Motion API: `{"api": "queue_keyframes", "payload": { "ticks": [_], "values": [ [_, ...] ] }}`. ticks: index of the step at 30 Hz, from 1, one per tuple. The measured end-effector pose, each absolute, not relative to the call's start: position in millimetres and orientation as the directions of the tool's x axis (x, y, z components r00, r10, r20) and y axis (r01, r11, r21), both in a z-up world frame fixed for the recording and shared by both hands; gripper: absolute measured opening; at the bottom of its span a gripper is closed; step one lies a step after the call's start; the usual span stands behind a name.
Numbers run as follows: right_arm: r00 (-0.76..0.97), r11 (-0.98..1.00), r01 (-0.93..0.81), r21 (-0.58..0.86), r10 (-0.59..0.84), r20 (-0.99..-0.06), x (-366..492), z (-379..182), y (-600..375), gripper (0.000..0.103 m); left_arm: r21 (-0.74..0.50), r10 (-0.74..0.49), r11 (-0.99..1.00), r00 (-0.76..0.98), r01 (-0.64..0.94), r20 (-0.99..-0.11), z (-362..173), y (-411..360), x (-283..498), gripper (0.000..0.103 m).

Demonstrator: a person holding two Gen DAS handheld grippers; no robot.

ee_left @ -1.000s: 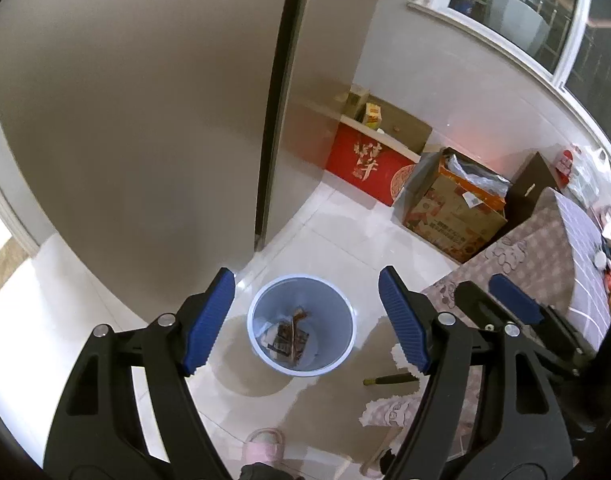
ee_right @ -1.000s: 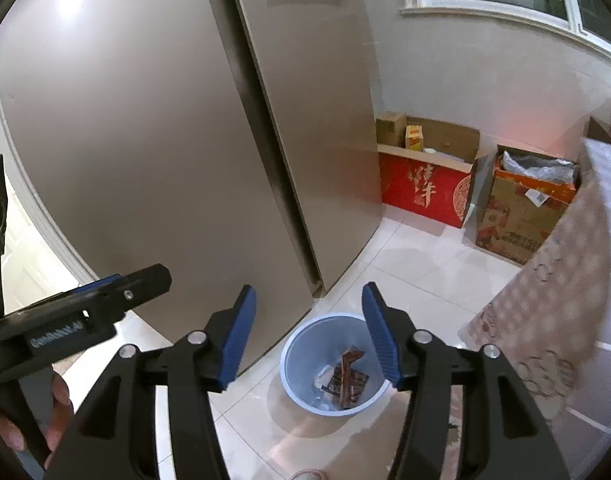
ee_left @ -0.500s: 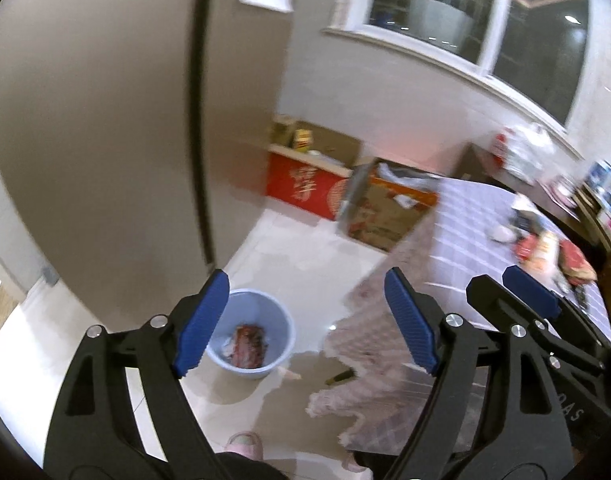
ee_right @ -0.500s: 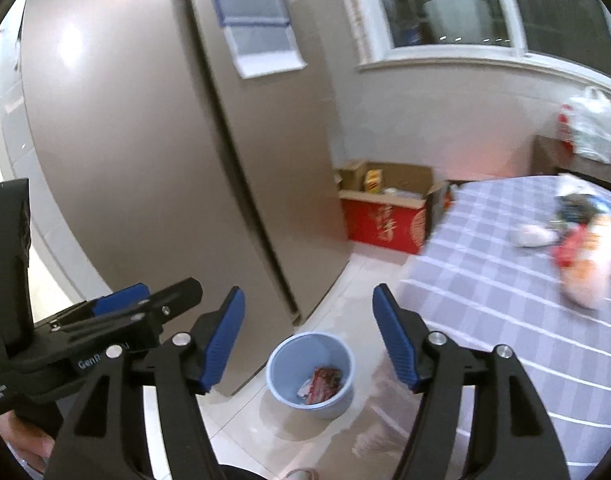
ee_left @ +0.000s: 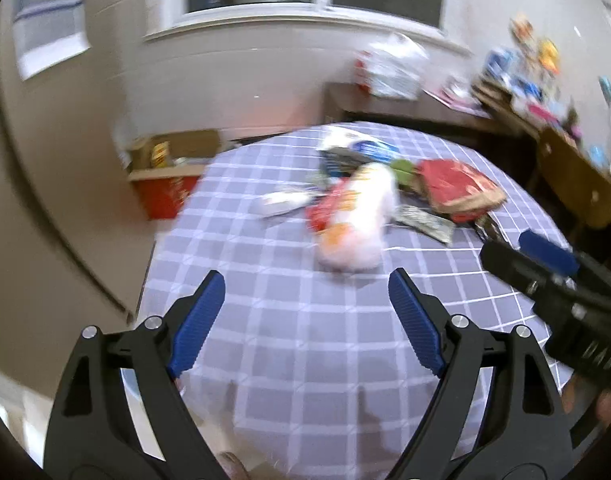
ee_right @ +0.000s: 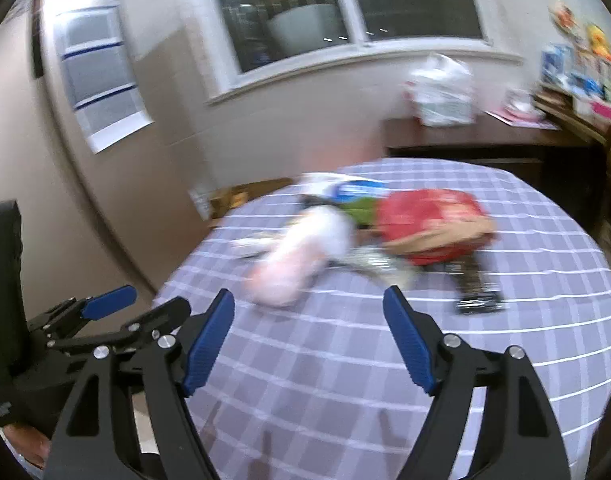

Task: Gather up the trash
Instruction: 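Grasp the white plastic bag with the left tool while the right tool grasps the red snack bag, then carry the white bag and red snack bag with both tools to the bin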

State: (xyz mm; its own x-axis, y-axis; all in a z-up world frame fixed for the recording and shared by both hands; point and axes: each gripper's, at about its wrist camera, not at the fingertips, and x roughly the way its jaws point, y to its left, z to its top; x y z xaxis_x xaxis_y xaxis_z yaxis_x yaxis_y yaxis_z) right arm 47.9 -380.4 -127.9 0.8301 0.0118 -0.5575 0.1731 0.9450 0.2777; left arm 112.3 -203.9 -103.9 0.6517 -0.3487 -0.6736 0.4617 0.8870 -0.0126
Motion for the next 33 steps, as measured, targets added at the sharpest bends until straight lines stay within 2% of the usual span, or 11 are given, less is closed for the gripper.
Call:
{"api": "queue_keyframes", "payload": {
  "ticks": [7, 13, 17, 19, 20, 23, 25, 27, 28, 30, 33],
  "values": [
    [0.799, 0.876, 0.307, 0.373, -0.024, -0.6, 63.9, -149.7, -459.8, 0.083, 0.09, -0.307, 0.855, 0.637, 0.511, -0.707, -125.5, -266.4, 148.8, 0.083],
    [0.788, 0.778, 0.376, 0.504, 0.018, -0.615, 92.1, -170.4, -509.2, 0.088, 0.029, -0.318, 0.862, 0.585, 0.506, -0.746, -138.7, -272.5, 176.3, 0.082],
    [0.796, 0.748, 0.375, 0.548, 0.043, -0.604, 111.9, -180.2, -522.5, 0.09, 0.037, -0.319, 0.864, 0.603, 0.502, -0.731, -135.9, -274.5, 181.6, 0.066],
    [0.813, 0.756, 0.367, 0.542, 0.022, -0.581, 117.8, -179.0, -525.7, 0.09, 0.012, -0.345, 0.854, 0.582, 0.52, -0.737, -136.7, -279.5, 185.4, 0.054],
    [0.812, 0.76, 0.365, 0.538, 0.023, -0.584, 121.8, -179.4, -526.4, 0.09, 0.011, -0.346, 0.851, 0.576, 0.525, -0.74, -137.7, -281.8, 186.3, 0.042],
    [0.793, 0.766, 0.361, 0.532, 0.049, -0.608, 136.1, -184.0, -527.3, 0.089, 0.024, -0.35, 0.839, 0.574, 0.543, -0.741, -141.6, -289.3, 186.9, 0.039],
    [0.787, 0.779, 0.352, 0.518, 0.053, -0.615, 138.4, -184.9, -522.9, 0.067, 0.011, -0.362, 0.841, 0.576, 0.541, -0.733, -140.2, -289.0, 187.1, 0.035],
    [0.802, 0.796, 0.34, 0.501, 0.034, -0.597, 131.5, -177.9, -517.2, 0.058, -0.026, -0.381, 0.85, 0.582, 0.526, -0.718, -134.9, -283.7, 187.8, 0.032],
    [0.813, 0.807, 0.327, 0.492, 0.025, -0.582, 127.1, -172.2, -513.8, 0.045, -0.044, -0.395, 0.854, 0.589, 0.519, -0.705, -130.2, -279.9, 186.8, 0.032],
    [0.828, 0.819, 0.317, 0.478, 0.006, -0.56, 118.9, -161.5, -509.2, 0.038, -0.064, -0.412, 0.859, 0.61, 0.509, -0.677, -119.7, -273.1, 184.5, 0.031],
    [0.858, 0.828, 0.28, 0.485, 0.011, -0.514, 107.3, -145.8, -502.2, 0.034, -0.097, -0.438, 0.864, 0.644, 0.494, -0.627, -100.0, -259.9, 178.9, 0.03]
  ]
}}
